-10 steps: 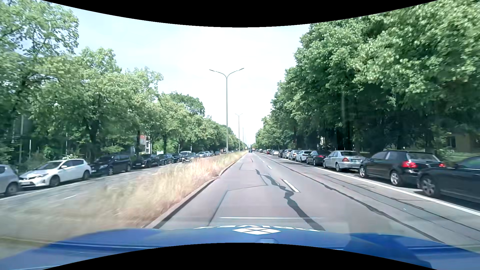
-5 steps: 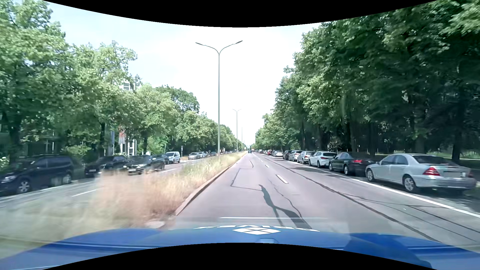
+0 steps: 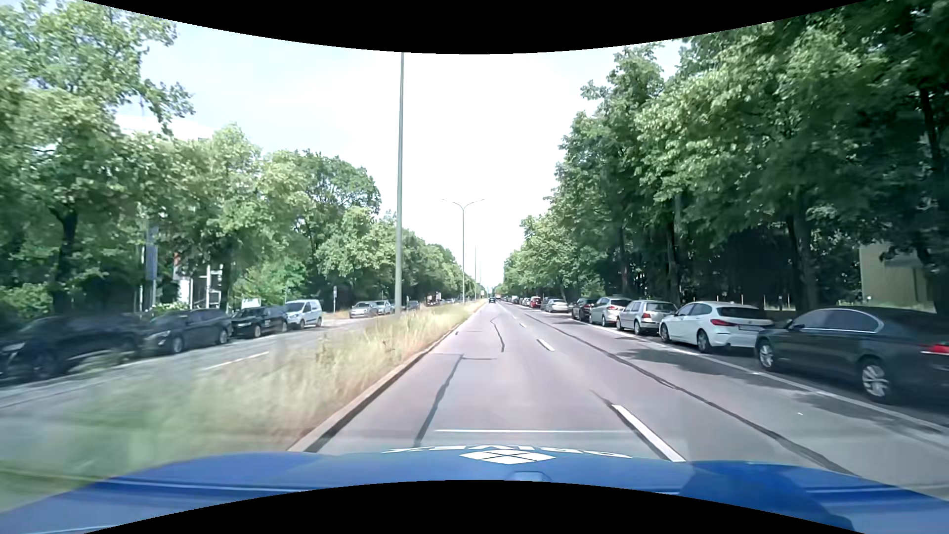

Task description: Follow the waypoints while adhering to traffic rules and regulations

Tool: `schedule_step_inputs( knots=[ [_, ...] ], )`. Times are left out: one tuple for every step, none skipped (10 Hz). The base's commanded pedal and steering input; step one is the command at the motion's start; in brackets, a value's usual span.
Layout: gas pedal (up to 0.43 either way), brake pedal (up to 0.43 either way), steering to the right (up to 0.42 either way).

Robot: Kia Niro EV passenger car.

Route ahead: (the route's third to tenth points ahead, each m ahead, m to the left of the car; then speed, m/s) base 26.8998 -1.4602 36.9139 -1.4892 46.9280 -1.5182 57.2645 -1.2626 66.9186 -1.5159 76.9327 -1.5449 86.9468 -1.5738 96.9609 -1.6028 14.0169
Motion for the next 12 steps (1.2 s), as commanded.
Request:
schedule_step_inputs(
  knots=[
    [0.177,0.0,0.0],
    [0.177,0.0,0.0],
    [0.177,0.0,-0.004],
    [0.169,0.0,-0.004],
    [0.169,0.0,-0.002],
    [0.169,0.0,-0.002],
    [0.169,0.0,-0.002],
    [0.169,0.0,-0.002],
    [0.169,0.0,-0.003],
    [0.169,0.0,-0.002],
    [0.177,0.0,-0.003],
    [0.177,0.0,-0.004]
  ],
)
